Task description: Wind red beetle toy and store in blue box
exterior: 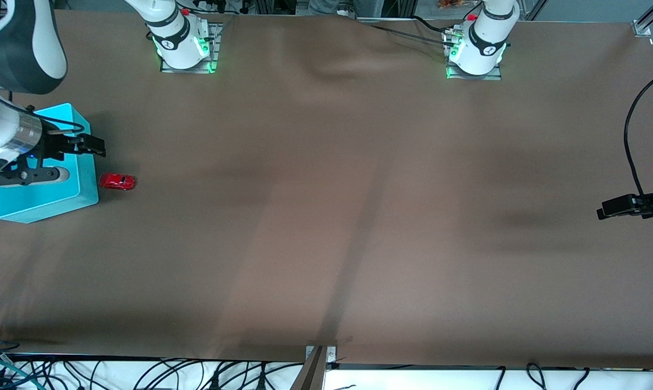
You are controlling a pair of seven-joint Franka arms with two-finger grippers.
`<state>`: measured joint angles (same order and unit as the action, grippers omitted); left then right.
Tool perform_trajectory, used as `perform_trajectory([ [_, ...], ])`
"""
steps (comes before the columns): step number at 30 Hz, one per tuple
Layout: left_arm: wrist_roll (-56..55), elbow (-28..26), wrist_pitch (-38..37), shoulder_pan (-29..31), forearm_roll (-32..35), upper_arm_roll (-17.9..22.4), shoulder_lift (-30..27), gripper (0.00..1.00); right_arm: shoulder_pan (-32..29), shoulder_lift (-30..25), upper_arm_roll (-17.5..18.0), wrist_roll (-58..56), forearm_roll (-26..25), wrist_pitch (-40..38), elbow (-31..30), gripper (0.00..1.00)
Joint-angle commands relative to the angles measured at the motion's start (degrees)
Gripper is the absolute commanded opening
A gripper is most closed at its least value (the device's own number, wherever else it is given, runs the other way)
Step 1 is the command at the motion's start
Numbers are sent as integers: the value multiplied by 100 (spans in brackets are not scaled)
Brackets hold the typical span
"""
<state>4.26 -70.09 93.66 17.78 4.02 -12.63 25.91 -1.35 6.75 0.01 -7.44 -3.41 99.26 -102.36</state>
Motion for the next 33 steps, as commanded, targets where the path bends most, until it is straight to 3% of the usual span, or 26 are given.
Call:
perform_trajectory([
  [1,321,4,-111,-3,117,33,-86,100,-41,-103,-62,-74,-54,453,-416,100],
  [18,295,-5,-111,-12,38,33,-24,100,-94,46,-431,-135,-54,2193,-1550,100],
  [33,304,-13,-111,-12,29,24,-24,100,-111,222,-888,496,7,3178,-2191,100],
])
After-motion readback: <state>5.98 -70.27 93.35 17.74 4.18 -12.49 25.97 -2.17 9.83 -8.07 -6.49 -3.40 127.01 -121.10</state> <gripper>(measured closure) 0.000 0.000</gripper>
